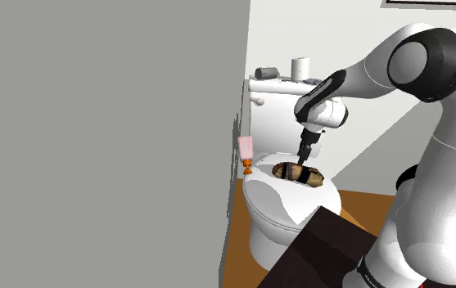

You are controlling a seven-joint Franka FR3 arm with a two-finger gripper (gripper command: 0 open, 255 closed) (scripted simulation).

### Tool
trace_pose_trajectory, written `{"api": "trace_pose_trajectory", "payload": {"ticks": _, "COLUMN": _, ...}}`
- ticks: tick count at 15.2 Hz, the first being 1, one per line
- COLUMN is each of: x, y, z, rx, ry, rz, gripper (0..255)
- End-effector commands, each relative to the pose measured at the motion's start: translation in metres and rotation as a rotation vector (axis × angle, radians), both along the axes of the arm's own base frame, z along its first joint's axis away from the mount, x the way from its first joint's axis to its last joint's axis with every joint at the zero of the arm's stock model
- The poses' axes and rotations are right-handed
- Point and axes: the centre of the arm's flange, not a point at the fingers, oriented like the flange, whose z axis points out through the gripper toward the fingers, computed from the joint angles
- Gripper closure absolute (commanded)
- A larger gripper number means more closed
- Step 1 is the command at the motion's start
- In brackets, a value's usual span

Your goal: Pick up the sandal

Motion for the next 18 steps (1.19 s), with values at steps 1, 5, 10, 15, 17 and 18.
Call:
{"api": "trace_pose_trajectory", "payload": {"ticks": 1, "x": 0.012, "y": -0.018, "z": -0.018, "rx": 0.0, "ry": -0.01, "rz": 0.037, "gripper": 0}}
{"api": "trace_pose_trajectory", "payload": {"ticks": 5, "x": 0.019, "y": -0.029, "z": -0.041, "rx": 0.001, "ry": -0.013, "rz": 0.058, "gripper": 0}}
{"api": "trace_pose_trajectory", "payload": {"ticks": 10, "x": 0.019, "y": -0.029, "z": -0.07, "rx": 0.001, "ry": -0.013, "rz": 0.058, "gripper": 0}}
{"api": "trace_pose_trajectory", "payload": {"ticks": 15, "x": 0.02, "y": -0.029, "z": -0.071, "rx": 0.001, "ry": -0.013, "rz": 0.058, "gripper": 255}}
{"api": "trace_pose_trajectory", "payload": {"ticks": 17, "x": 0.02, "y": -0.029, "z": -0.071, "rx": 0.001, "ry": -0.013, "rz": 0.058, "gripper": 255}}
{"api": "trace_pose_trajectory", "payload": {"ticks": 18, "x": 0.02, "y": -0.028, "z": -0.071, "rx": 0.001, "ry": -0.013, "rz": 0.058, "gripper": 255}}
